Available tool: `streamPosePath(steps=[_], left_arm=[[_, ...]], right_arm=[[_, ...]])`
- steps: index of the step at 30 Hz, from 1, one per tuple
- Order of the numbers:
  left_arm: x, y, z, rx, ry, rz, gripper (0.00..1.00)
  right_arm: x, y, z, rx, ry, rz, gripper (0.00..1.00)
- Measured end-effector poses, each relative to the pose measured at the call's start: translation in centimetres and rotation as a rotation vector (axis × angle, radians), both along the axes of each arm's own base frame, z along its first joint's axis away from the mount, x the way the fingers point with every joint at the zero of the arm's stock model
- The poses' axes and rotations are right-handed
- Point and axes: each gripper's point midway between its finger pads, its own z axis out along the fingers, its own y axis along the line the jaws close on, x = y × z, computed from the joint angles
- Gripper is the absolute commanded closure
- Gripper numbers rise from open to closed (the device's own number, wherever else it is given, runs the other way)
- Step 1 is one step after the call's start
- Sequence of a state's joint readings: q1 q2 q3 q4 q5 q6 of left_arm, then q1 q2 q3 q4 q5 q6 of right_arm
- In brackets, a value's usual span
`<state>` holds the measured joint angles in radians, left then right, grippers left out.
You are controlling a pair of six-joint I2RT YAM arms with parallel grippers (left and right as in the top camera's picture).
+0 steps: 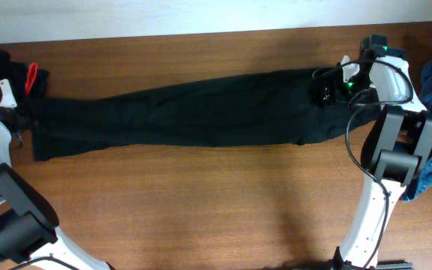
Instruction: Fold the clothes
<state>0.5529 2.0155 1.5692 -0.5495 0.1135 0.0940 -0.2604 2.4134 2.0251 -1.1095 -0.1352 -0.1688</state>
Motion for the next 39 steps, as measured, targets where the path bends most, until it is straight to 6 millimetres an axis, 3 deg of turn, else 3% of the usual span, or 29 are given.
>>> streamPosePath(steps=[11,13,18,26,28,31,32,34,39], left_arm=[[-2.4,-0.8,-1.1,-0.069,0.099,0.085,0.95],[-2.5,-0.5,-1.1,-0.059,0.104,0.094,0.9],[-3.3,0.4,-1.2,-0.013,0.138,0.136,0.01],[-2.6,1.4,0.4,0.029,0.11,0.155,0.02],[-2.2,1.2,1.3,0.018,0.1,0.145,0.11],[-1.3,-0.1,2.8,-0.01,0.085,0.111,0.61],[-1.2,-0.7,2.9,-0.019,0.09,0.099,0.72],[-1.1,-2.5,2.8,-0.039,0.117,0.064,0.82],[-0.3,-5.7,1.7,-0.049,0.143,-0.002,0.83]], right_arm=[[0.0,0.0,0.0,0.0,0.0,0.0,0.01],[0.0,0.0,0.0,0.0,0.0,0.0,0.01],[0.0,0.0,0.0,0.0,0.0,0.0,0.01],[0.0,0.0,0.0,0.0,0.0,0.0,0.01],[0.0,0.0,0.0,0.0,0.0,0.0,0.01],[0.0,0.0,0.0,0.0,0.0,0.0,0.02],[0.0,0.0,0.0,0.0,0.0,0.001,0.01],[0.0,0.0,0.0,0.0,0.0,0.0,0.01],[0.0,0.0,0.0,0.0,0.0,0.0,0.02]])
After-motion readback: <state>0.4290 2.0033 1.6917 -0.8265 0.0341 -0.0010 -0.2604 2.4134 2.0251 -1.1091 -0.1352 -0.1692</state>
